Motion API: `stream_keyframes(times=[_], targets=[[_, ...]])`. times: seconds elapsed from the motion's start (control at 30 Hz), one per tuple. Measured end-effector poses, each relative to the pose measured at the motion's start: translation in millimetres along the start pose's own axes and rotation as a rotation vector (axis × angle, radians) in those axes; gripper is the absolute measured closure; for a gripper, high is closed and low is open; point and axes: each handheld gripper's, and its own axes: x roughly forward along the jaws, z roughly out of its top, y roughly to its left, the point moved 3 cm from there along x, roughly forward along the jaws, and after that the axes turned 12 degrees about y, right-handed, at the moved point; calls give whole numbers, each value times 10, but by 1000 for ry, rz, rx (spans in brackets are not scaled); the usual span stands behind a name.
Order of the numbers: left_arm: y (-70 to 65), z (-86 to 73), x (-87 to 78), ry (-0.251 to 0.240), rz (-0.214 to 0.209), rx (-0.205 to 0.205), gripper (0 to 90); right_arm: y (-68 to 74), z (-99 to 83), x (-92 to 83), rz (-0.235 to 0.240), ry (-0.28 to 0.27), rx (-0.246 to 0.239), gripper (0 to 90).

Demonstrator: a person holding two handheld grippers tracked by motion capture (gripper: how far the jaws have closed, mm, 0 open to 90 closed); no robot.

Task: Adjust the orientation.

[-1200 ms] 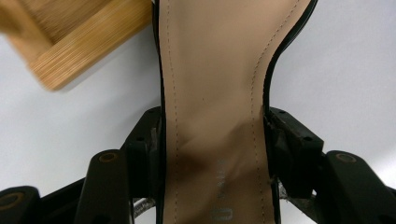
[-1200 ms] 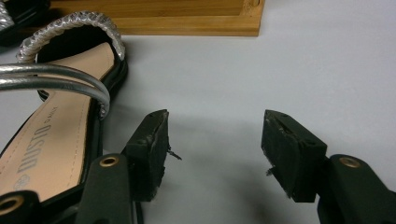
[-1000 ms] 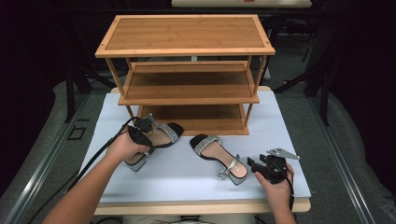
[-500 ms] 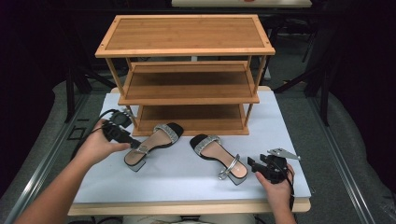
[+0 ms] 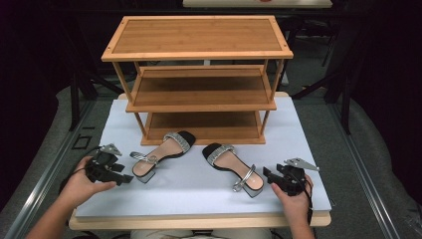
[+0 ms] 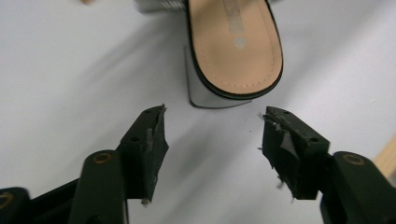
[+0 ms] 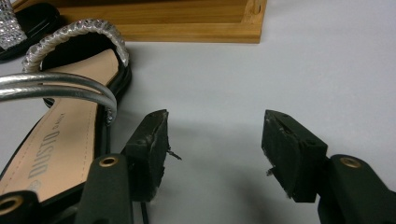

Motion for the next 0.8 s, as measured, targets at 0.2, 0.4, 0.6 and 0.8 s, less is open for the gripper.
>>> stream_keyframes(times=[0.2, 0.4, 0.6, 0.8], targets=[[-42, 49, 210, -39, -11, 16, 410, -9, -6, -5, 0, 8, -3, 406], [-98, 69, 240, -49, -7, 19, 455, -13, -8, 2, -1, 7, -1, 406], [-315, 125, 278, -109, -7, 52, 438, 4, -4, 15, 1, 8, -5, 406], [-471, 243, 416, -200, -44, 71, 331, 24, -5, 23, 2, 14, -12, 406]])
